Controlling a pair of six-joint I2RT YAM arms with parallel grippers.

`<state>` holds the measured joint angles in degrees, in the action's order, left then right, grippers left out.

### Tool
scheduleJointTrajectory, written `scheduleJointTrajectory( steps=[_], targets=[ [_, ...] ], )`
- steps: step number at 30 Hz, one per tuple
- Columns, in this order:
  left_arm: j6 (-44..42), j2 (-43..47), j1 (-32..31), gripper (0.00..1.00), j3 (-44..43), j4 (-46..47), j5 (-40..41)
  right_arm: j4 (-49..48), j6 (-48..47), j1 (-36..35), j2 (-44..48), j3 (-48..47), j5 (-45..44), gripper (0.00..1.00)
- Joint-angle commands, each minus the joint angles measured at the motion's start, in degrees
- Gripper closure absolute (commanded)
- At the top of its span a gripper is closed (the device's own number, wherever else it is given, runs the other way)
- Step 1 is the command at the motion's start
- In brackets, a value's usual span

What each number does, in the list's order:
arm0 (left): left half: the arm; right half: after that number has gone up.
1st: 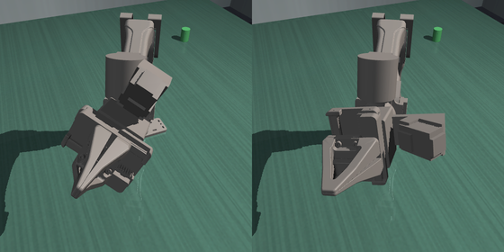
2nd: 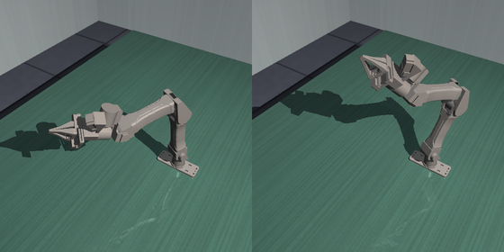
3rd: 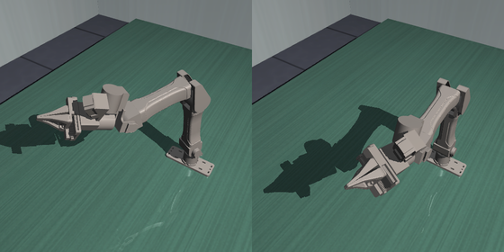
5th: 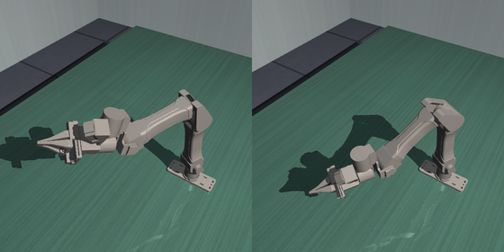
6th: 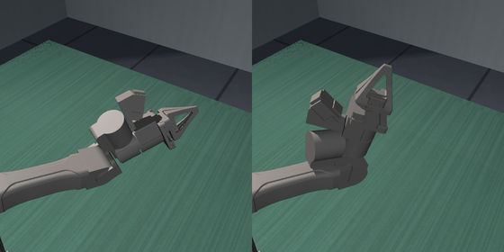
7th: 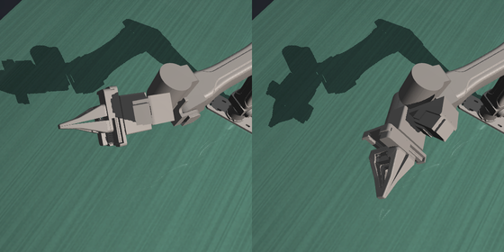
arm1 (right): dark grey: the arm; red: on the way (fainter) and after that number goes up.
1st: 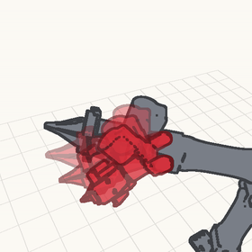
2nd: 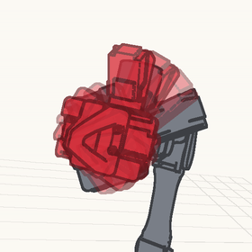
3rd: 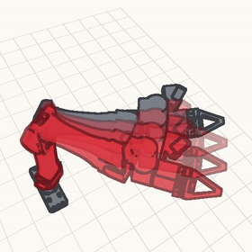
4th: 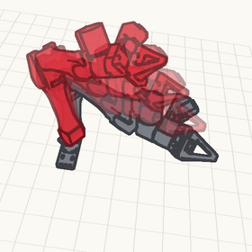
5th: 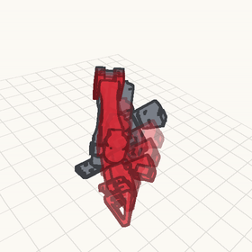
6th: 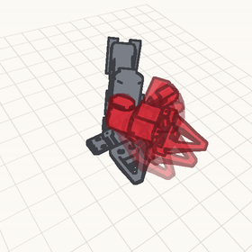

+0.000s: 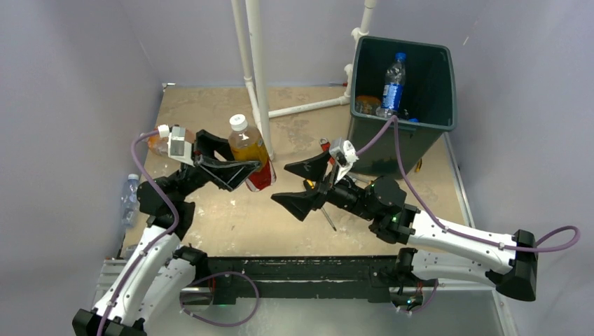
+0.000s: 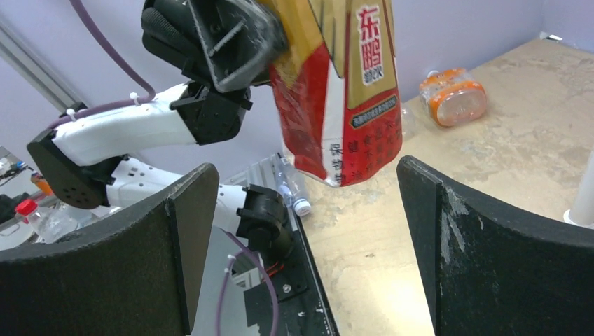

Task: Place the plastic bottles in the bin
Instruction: Pick up the plastic bottle from the corner of the board.

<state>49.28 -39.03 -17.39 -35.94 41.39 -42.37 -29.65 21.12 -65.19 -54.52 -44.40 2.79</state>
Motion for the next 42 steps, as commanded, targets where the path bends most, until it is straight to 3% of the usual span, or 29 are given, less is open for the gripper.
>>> scheduleJointTrajectory(
  steps=[1, 12, 18, 20, 23, 25, 28, 29, 31, 34, 35, 38, 42],
  targets=[
    [13.28, -1.03, -0.1, 0.63, 2.1, 18.82, 0.97, -1.1, -1.65, 0.11, -1.87, -2.58, 0.05, 0.01],
    [15.42, 0.82, -0.1, 0.61, 1.15, 16.64, -0.97, -7.83, 1.04, 0.15, -12.88, -9.11, 7.36, 0.02],
    [14.5, 1.42, -0.1, 0.53, 0.6, 13.92, -2.58, -11.17, 2.61, 0.12, -16.22, -10.76, 11.75, 0.28],
    [13.14, 1.78, -0.1, 0.52, 0.29, 11.79, -2.58, -12.14, 2.51, 0.15, -16.23, -10.43, 13.06, 0.31],
    [11.55, 2.35, -0.1, 0.53, 0.32, 9.29, -2.0, -13.28, 3.23, 0.15, -16.76, -10.82, 15.67, 0.1],
    [11.31, 2.55, -0.1, 0.55, 0.48, 9.12, -1.58, -13.92, 3.83, 0.12, -17.16, -10.96, 16.35, 0.06],
    [11.0, 2.47, -0.1, 0.55, 0.44, 8.64, -1.1, -13.77, 4.36, 0.15, -17.98, -11.51, 16.01, 0.16],
    [10.95, 2.46, -0.1, 0.55, 0.35, 8.48, -1.07, -13.78, 4.36, 0.15, -18.13, -11.57, 16.1, 0.25],
    [10.67, 2.5, -0.1, 0.49, 0.03, 7.65, -0.89, -13.77, 4.26, 0.14, -17.85, -11.15, 15.71, 0.38],
    [7.45, 3.36, -0.1, 0.13, -2.34, -0.01, 0.86, -11.89, 1.77, 0.15, -15.51, -9.67, 13.19, 0.49],
    [5.35, 3.69, -0.1, 0.07, -3.66, -4.66, 2.06, -10.5, 0.26, 0.15, -14.35, -9.25, 11.59, 0.51],
    [-0.67, 4.38, -0.1, 0.02, -7.84, -15.63, 6.41, -4.49, -4.28, 0.06, -10.31, -8.01, 3.58, 0.53],
    [-0.57, 2.98, -0.1, 0.01, -8.8, -18.09, 13.16, 1.66, -6.26, -0.17, -8.3, -7.45, -8.52, 0.56]
  ],
)
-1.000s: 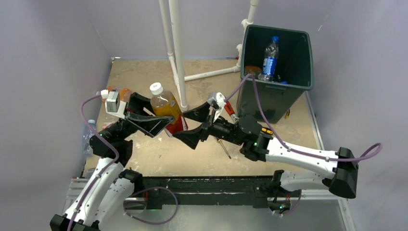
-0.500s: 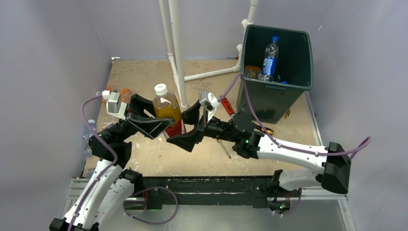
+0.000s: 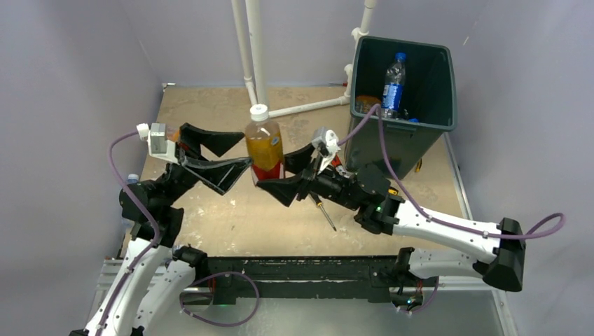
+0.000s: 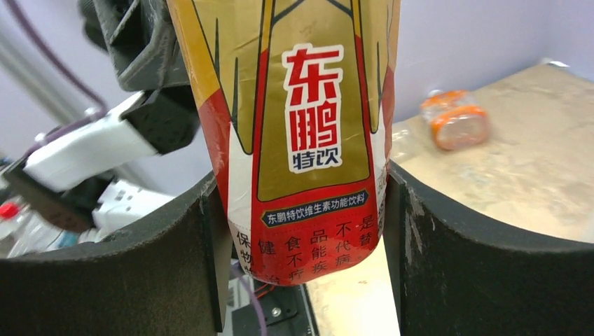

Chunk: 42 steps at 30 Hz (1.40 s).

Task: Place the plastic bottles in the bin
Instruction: Pick up the plastic bottle from the corner of the board.

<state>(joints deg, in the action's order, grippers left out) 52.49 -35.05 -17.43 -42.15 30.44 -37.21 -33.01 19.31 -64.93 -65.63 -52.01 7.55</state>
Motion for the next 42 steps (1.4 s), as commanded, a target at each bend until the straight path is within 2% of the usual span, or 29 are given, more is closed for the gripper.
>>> scheduleJointTrajectory(
  steps=[1, 5, 9, 14, 21, 23, 24, 25, 27, 28, 31, 32, 36, 37, 39, 42],
  targets=[
    [-3.14, -2.21, -0.06, 0.01, -2.97, -7.25, 8.59, 6.16, -4.46, -0.65, 2.73, -0.15, -16.84, 0.58],
    [-1.95, -7.57, -0.33, 0.01, -5.69, -8.36, 7.5, 10.2, -6.89, -3.32, 0.47, -2.34, -27.3, 0.62],
    [-4.4, -8.65, -2.18, 0.01, -7.54, -10.36, 9.91, 11.35, -7.61, -4.59, -1.68, -3.71, -31.47, 0.64],
    [-7.21, -11.08, -4.98, 0.01, -8.69, -13.3, 6.48, 5.06, -8.26, -4.6, -0.94, -1.09, -24.21, 0.62],
    [-5.75, -10.33, -7.53, 0.02, -3.36, -6.31, -0.36, 0.21, -7.78, -4.6, -0.16, 0.92, -13.71, 0.62],
    [-5.11, -9.93, -7.78, 0.08, -2.44, -4.66, -0.29, 1.44, -7.71, -4.6, -0.44, 0.46, -13.24, 0.62],
    [-4.85, -9.92, -7.91, 0.17, -2.22, -3.99, -0.4, 1.62, -7.61, -4.6, -0.44, 0.43, -13.35, 0.62],
    [-4.72, -10.09, -8.03, 0.22, -2.15, -3.58, -0.73, 1.69, -7.5, -4.6, -0.32, 0.52, -13.35, 0.62],
    [-4.74, -10.53, -8.25, 0.33, -2.31, -3.46, -1.58, 2.19, -7.18, -4.6, -0.14, 0.48, -13.23, 0.55],
    [-4.88, -10.58, -8.31, 0.37, -2.32, -3.33, -1.86, 3.21, -6.96, -4.6, -0.16, -0.08, -12.81, 0.39],
    [-6.95, -9.5, -8.32, 0.49, -2.44, -4.34, -1.79, 11.52, -6.87, -4.6, 1.36, -4.35, -11.01, 0.1],
    [-7.97, -8.84, -8.32, 0.54, -2.72, -5.61, -1.08, 15.2, -7.13, -4.6, 2.73, -5.69, -10.98, 0.04],
    [-14.76, -6.54, -8.32, 0.78, -3.6, -13.29, 4.05, 27.56, -8.43, -4.6, 10.05, -12.05, -12.05, 0.01],
    [-15.62, -6.56, -8.32, 0.82, -3.62, -13.98, 4.46, 30.18, -8.66, -4.6, 11.02, -14.18, -12.67, 0.01],
    [-16.88, -7.5, -8.32, 0.85, -3.63, -14.92, 3.61, 31.37, -8.52, -4.6, 11.98, -18.52, -14.46, 0.01],
    [-19.17, -9.55, -8.39, 0.88, -3.64, -16.23, 0.19, 32.26, -7.55, -4.6, 8.53, -24.48, -18.81, 0.06]
  ],
)
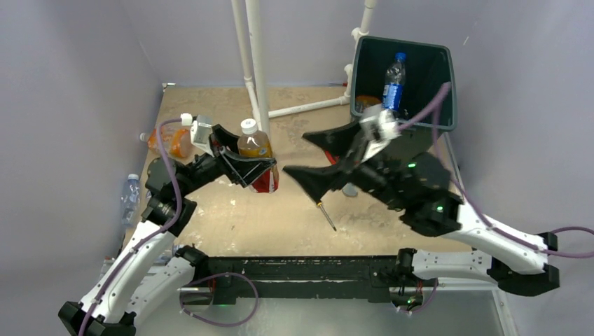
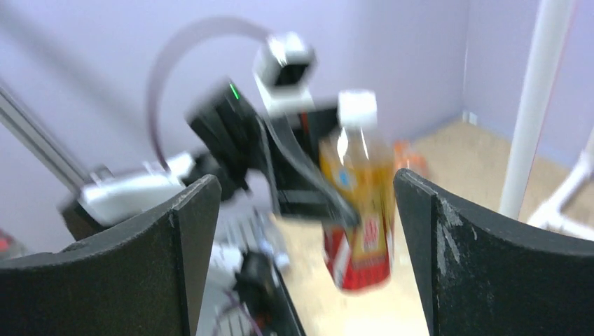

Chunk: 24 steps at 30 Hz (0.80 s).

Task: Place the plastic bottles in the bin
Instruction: Pick up the plastic bottle from the corner of the board.

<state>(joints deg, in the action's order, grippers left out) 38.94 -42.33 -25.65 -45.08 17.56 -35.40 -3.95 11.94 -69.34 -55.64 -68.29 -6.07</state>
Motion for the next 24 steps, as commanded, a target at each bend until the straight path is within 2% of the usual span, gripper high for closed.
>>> scheduleJointTrajectory(
  steps=[1, 5, 10, 18, 24],
  targets=[
    [-6.74, -2.49, -0.23, 0.89, -0.71, -4.02, -2.19, 3.75, -0.17, -0.18, -3.64, -10.58, -6.54, 0.08],
    [-11.86, -1.76, -0.7, 0.91, -1.26, -7.25, -3.76, 7.33, 0.25, -0.1, -12.59, -18.66, -9.15, 0.16],
    [-17.16, 0.26, -0.81, 0.93, -2.56, -11.22, -4.25, 8.49, 0.59, 0.23, -17.98, -23.31, -9.79, 0.22],
    [-19.03, 1.25, -0.89, 0.98, -1.93, -11.68, -4.48, 9.38, 4.07, 2.33, -20.18, -21.34, -7.69, 0.3],
    [-18.3, 2.4, -0.89, 1.0, -1.09, -9.87, -4.59, 9.22, 5.53, 3.6, -19.19, -19.69, -6.89, 0.45]
  ],
)
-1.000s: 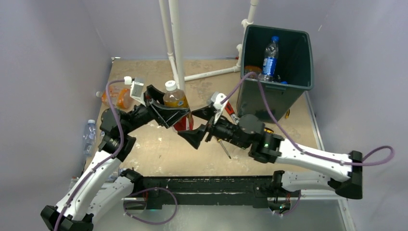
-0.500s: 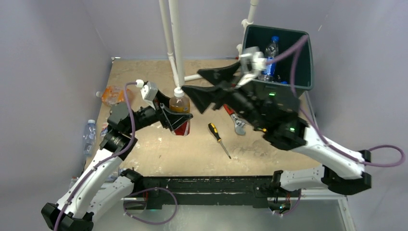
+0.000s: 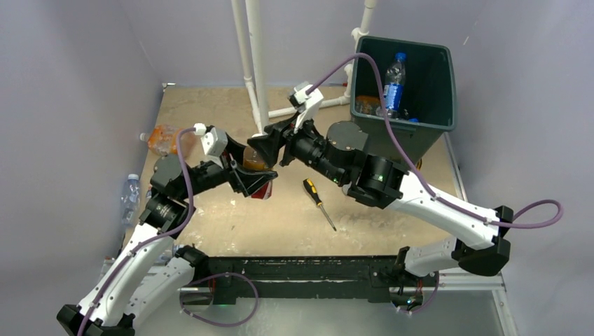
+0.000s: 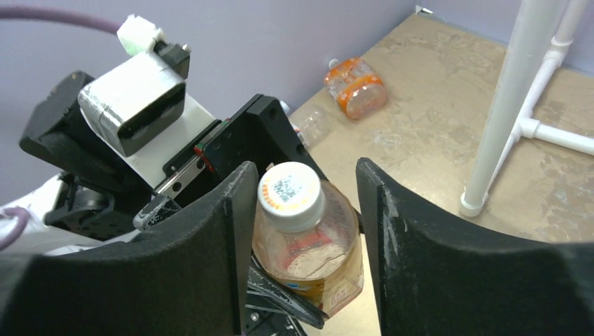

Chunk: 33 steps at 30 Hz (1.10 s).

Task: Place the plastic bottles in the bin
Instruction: Pick up the plastic bottle from the corner of the board.

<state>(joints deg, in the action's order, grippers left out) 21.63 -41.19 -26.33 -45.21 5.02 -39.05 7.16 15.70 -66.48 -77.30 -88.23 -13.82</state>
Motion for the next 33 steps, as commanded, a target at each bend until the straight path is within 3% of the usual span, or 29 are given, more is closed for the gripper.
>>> scheduleJointTrajectory(
  steps=[1, 4, 10, 17, 23, 27, 29, 32, 33],
  targets=[
    [-0.83, 1.28, -0.22, 1.0, -0.87, 2.86, -1.06, -1.76, 1.91, 0.97, 2.34, 0.2, 1.11, 0.47],
    [-0.63, 1.61, -0.3, 1.0, -0.93, 3.31, -1.12, -0.7, 2.75, 2.04, 1.62, -0.26, 3.0, 0.48],
    [-0.8, 1.83, -0.3, 1.0, -1.76, 3.27, -0.87, -0.03, 3.84, 2.93, 0.28, -0.69, 7.38, 0.4],
    [-0.35, 1.99, -0.3, 1.0, -1.5, 3.48, -0.64, 0.08, 4.56, 3.9, 0.1, 0.13, 9.5, 0.61],
    [-0.18, 2.26, -0.3, 1.0, -1.46, 3.27, -0.01, 2.25, 5.64, 4.43, -1.74, -0.27, 11.88, 0.52],
    [0.06, 2.82, -0.3, 1.0, -1.2, 3.2, 0.53, 1.6, 6.04, 4.73, -1.36, 1.24, 11.85, 0.67],
    [0.15, 2.87, -0.3, 1.0, -1.19, 3.12, 0.66, 1.12, 6.17, 4.74, -0.97, 1.83, 11.66, 0.79],
    [0.71, 2.78, -0.3, 0.83, -1.28, 2.51, 1.18, 0.79, 6.09, 4.77, 0.0, 2.46, 11.1, 1.0],
    [1.01, 2.72, -0.29, 0.77, -1.36, 2.19, 1.83, 0.69, 6.03, 4.78, 0.34, 2.72, 10.95, 1.0]
  ],
)
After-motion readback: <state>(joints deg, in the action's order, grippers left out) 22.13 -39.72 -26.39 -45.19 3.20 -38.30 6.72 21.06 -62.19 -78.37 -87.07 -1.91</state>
